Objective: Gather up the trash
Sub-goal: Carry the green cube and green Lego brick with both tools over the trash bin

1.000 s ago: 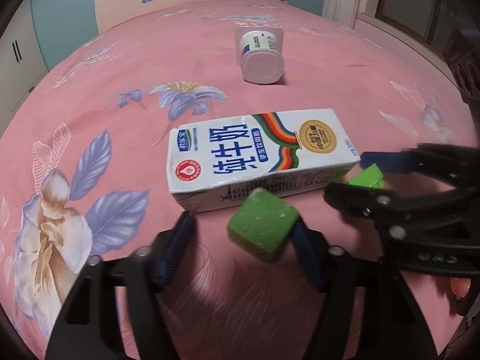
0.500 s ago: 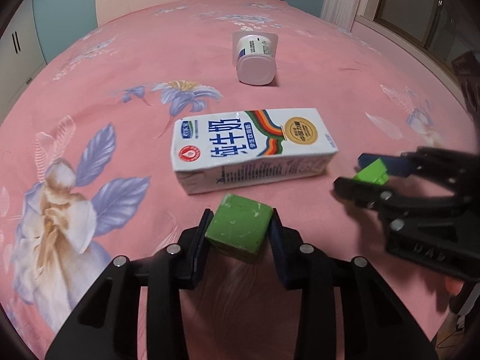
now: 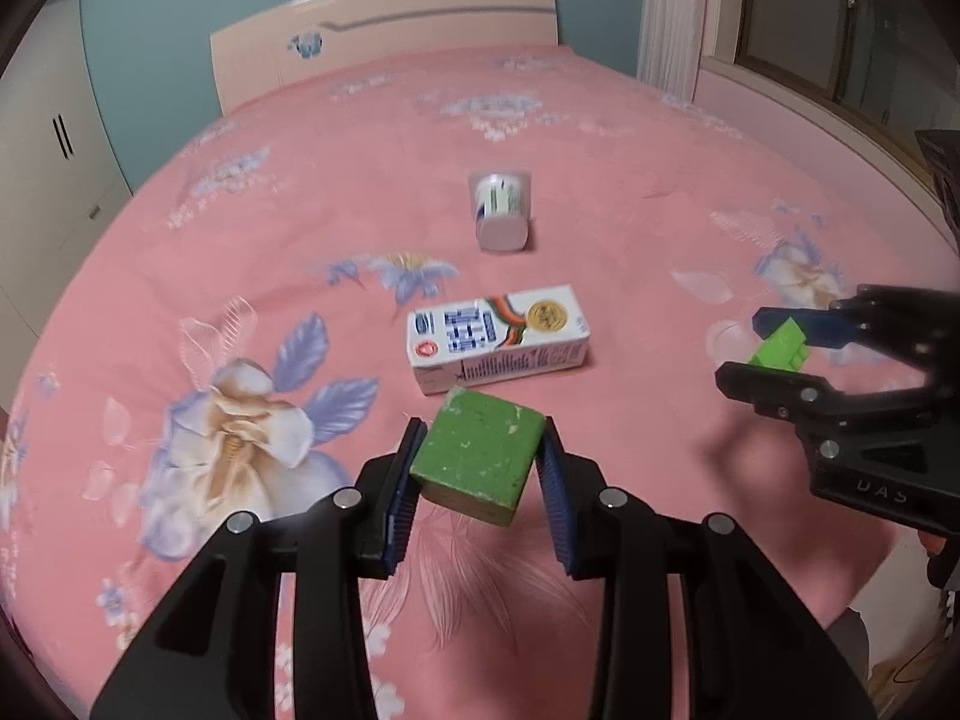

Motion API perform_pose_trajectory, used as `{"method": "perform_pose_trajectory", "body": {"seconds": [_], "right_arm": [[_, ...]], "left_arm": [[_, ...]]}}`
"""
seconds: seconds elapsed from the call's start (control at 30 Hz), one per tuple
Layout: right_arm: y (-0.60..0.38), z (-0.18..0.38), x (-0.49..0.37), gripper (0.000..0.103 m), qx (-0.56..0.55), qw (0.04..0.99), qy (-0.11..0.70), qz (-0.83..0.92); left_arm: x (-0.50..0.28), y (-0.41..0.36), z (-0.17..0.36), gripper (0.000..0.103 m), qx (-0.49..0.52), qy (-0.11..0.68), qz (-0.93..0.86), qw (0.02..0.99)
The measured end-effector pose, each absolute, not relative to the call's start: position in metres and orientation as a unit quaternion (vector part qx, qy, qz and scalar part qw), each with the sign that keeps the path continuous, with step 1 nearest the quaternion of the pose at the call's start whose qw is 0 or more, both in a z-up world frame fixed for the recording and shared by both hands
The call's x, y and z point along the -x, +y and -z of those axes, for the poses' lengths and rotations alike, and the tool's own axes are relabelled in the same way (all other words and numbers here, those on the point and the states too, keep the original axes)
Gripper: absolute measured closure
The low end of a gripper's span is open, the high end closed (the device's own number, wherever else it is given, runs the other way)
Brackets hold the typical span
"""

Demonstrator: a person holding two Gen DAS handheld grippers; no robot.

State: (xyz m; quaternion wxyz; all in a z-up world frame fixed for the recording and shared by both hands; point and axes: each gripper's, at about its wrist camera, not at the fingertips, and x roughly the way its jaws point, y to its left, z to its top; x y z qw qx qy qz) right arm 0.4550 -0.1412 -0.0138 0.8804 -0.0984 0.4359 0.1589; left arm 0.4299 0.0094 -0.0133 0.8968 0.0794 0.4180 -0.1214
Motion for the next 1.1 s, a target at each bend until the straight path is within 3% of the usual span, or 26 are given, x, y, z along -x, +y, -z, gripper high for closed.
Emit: {"method": "perform_pose_trajectory", "body": {"seconds": [0.5, 1.1], "right_arm": [[-0.139, -0.112, -0.333, 0.058, 0.152, 0.916, 0.328, -0.176], [-0.132, -0.165, -0.222, 0.058, 0.174, 0.927, 0.273, -0.191]], "left_arm": [[-0.311, -0.001, -0.115, 0.064, -0.121, 0.309, 0.115, 0.936], [-0.216, -0.002, -0.149, 0.064, -0.132, 0.269, 0.12, 0.946]]}}
